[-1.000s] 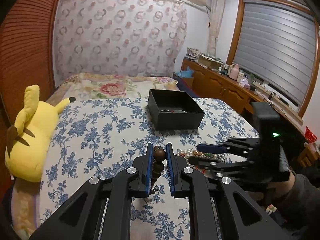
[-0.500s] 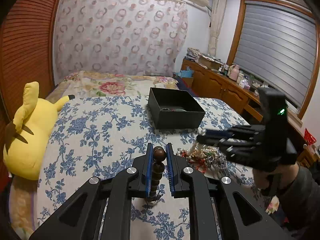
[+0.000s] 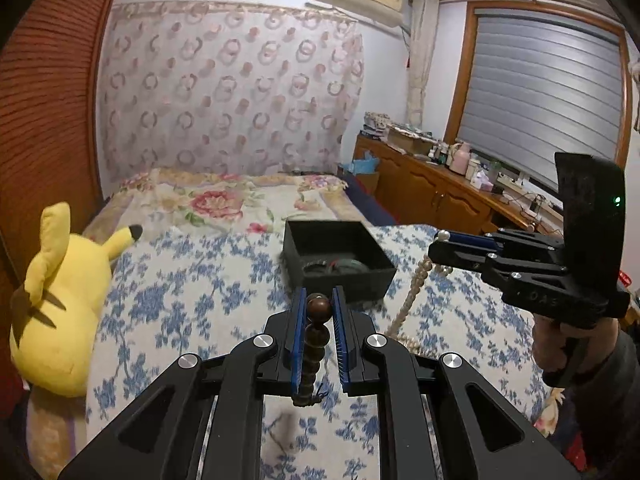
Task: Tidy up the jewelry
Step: 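Lower the bead bracelet and pearl necklace into the black box and open both tools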
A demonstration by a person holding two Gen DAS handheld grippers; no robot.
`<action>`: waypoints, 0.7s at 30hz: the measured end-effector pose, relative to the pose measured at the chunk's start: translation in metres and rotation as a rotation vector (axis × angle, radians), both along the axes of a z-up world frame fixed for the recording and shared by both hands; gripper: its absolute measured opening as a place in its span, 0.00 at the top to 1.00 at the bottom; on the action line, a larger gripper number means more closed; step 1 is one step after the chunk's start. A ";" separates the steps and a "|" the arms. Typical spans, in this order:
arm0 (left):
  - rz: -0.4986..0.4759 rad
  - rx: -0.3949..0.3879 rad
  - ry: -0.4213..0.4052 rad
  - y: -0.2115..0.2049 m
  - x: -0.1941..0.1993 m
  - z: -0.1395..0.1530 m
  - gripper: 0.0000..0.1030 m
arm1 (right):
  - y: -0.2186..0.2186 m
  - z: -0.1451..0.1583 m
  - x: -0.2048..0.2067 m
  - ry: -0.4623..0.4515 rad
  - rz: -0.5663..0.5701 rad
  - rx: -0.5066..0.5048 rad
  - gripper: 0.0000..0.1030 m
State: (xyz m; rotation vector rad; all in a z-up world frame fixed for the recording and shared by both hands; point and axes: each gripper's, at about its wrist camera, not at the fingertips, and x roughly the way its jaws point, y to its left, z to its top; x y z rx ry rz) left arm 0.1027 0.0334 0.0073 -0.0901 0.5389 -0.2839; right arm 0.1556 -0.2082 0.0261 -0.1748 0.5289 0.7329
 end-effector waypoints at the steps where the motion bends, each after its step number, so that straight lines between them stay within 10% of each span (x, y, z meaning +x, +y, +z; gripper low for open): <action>1: -0.004 0.002 -0.005 -0.002 0.004 0.003 0.88 | -0.001 0.004 0.001 -0.008 -0.001 0.000 0.78; 21: -0.045 0.038 -0.038 -0.026 0.082 0.036 0.88 | -0.010 0.086 0.070 -0.157 -0.052 0.002 0.78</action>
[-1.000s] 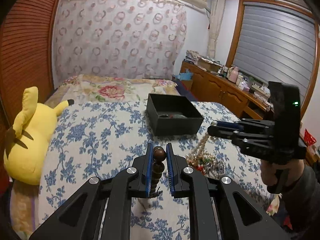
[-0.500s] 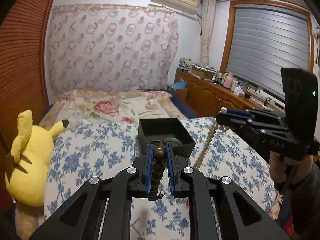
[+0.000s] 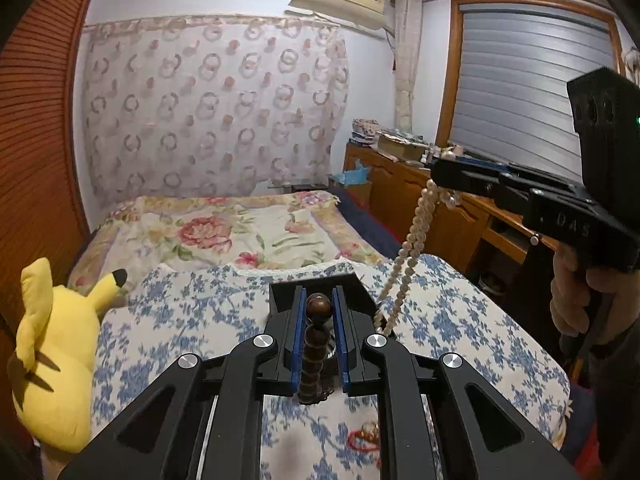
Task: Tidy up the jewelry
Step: 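Lower the bead bracelet and pearl necklace into the black box and open both tools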
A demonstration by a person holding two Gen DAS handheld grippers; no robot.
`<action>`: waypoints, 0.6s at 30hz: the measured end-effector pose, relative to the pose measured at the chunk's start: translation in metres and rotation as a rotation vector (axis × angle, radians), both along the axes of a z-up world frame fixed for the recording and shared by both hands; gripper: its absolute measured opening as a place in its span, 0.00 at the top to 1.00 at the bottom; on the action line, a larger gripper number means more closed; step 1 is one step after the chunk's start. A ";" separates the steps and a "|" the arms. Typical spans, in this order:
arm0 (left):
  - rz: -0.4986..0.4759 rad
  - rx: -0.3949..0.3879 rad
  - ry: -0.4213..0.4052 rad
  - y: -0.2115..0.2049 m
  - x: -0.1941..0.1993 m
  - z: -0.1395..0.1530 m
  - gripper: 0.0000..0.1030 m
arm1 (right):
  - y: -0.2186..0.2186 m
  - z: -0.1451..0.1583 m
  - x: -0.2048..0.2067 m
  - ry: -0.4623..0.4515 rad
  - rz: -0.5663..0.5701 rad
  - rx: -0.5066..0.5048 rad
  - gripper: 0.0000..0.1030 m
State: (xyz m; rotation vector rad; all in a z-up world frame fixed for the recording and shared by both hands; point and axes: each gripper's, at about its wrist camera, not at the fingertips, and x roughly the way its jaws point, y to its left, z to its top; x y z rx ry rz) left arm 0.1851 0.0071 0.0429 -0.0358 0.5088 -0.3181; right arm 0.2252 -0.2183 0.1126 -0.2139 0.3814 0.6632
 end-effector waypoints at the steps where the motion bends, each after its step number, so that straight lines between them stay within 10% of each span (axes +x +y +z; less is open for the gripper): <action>1: -0.002 -0.001 0.002 0.000 0.005 0.000 0.88 | 0.000 0.001 0.005 0.001 0.002 -0.001 0.78; 18: -0.032 0.007 0.109 -0.021 0.113 -0.033 0.88 | 0.005 -0.068 0.098 0.144 0.046 -0.019 0.78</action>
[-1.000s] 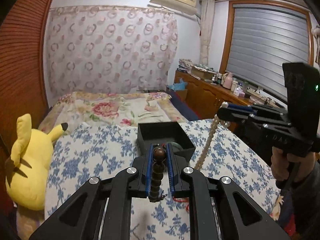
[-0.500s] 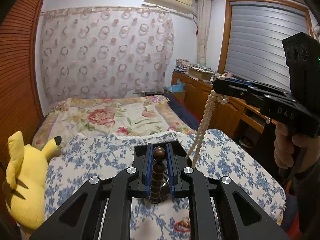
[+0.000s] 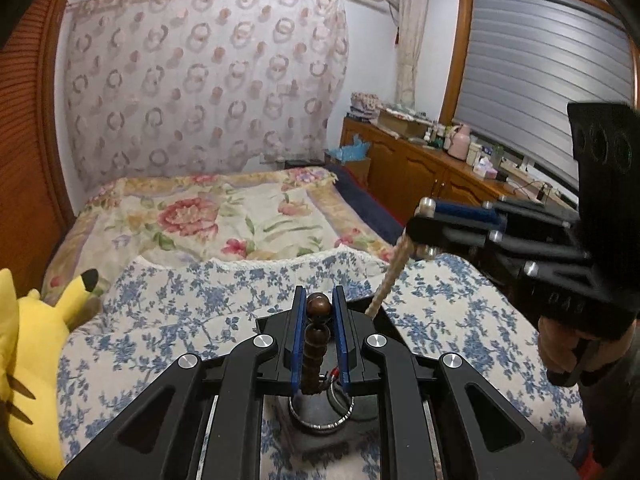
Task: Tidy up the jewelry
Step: 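Lower the bead bracelet and pearl necklace into the black box and open both tools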
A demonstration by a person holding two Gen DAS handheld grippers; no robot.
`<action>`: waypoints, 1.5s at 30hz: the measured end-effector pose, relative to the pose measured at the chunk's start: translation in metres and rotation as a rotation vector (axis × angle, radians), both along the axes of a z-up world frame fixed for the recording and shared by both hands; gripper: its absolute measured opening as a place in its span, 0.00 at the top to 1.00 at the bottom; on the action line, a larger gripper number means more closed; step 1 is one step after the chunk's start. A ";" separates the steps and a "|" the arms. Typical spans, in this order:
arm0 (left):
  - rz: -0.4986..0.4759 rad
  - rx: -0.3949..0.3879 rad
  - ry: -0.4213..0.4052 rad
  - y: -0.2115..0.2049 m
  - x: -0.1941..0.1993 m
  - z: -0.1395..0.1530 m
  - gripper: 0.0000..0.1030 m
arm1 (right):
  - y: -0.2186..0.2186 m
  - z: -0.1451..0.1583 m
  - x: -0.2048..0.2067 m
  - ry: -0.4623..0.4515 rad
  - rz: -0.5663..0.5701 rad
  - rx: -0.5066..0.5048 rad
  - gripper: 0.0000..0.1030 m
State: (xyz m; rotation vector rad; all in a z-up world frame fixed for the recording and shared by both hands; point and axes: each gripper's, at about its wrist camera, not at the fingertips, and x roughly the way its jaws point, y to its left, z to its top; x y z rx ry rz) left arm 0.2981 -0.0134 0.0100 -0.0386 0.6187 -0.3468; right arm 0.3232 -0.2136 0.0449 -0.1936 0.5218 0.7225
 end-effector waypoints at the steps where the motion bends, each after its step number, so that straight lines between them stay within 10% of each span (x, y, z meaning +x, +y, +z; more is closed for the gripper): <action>1: -0.002 0.002 0.012 -0.001 0.005 -0.005 0.88 | 0.000 -0.008 0.005 0.018 -0.003 -0.005 0.78; 22: -0.013 0.003 0.095 -0.009 0.028 -0.040 0.87 | -0.019 -0.054 0.007 0.122 -0.005 0.006 0.67; 35: 0.063 0.044 0.068 0.003 -0.023 -0.038 0.21 | -0.037 -0.068 -0.041 0.147 -0.059 0.020 0.67; 45: 0.089 0.069 0.089 0.012 -0.078 -0.053 0.13 | -0.049 -0.086 -0.087 0.175 -0.102 0.017 0.67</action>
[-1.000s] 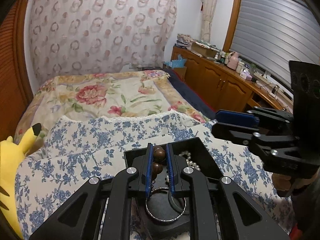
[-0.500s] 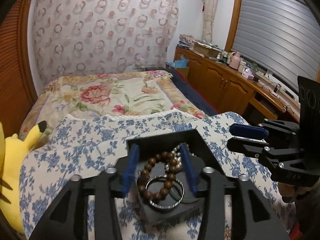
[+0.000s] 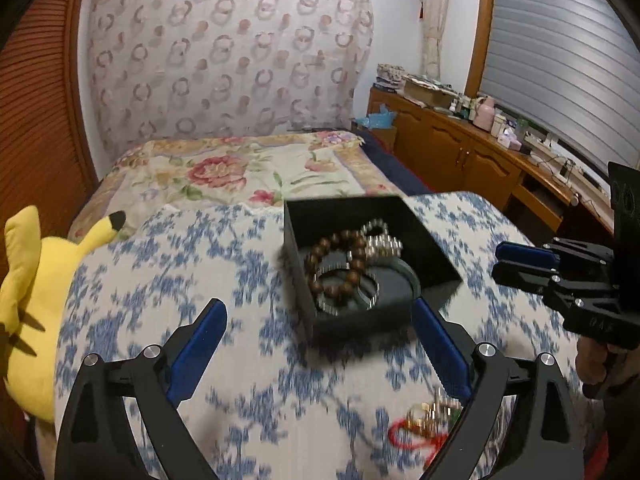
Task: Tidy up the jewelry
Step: 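Grasp another pearl strand with the right tool and lift it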
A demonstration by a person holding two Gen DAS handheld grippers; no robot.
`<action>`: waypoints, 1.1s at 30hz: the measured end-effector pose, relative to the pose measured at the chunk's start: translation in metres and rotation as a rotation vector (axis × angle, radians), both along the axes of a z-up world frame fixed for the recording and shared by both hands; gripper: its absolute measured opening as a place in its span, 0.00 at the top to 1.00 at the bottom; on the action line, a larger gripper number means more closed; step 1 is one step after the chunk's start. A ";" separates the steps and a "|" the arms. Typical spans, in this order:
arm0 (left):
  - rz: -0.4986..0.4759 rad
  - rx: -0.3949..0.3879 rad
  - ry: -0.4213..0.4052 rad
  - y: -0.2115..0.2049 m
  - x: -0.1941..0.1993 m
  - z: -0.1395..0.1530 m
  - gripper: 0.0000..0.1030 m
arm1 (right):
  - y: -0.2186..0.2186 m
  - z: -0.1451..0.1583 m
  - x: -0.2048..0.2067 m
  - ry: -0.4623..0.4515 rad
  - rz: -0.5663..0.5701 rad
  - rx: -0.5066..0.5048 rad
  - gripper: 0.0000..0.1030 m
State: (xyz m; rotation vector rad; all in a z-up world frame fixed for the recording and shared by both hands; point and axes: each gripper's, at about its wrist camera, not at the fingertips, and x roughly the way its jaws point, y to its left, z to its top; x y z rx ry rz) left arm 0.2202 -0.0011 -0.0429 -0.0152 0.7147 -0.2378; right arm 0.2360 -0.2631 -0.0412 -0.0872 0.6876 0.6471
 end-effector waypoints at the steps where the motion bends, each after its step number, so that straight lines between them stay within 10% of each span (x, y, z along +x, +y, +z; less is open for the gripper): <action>1: 0.001 0.003 0.001 0.000 -0.005 -0.002 0.12 | -0.001 -0.003 -0.007 0.004 -0.005 -0.004 0.67; 19: 0.033 -0.007 0.049 0.011 -0.087 -0.036 0.12 | -0.007 -0.042 -0.073 0.077 0.003 -0.055 0.67; 33: 0.017 0.007 0.060 0.007 -0.107 -0.044 0.12 | 0.036 -0.056 -0.027 0.193 0.109 -0.163 0.74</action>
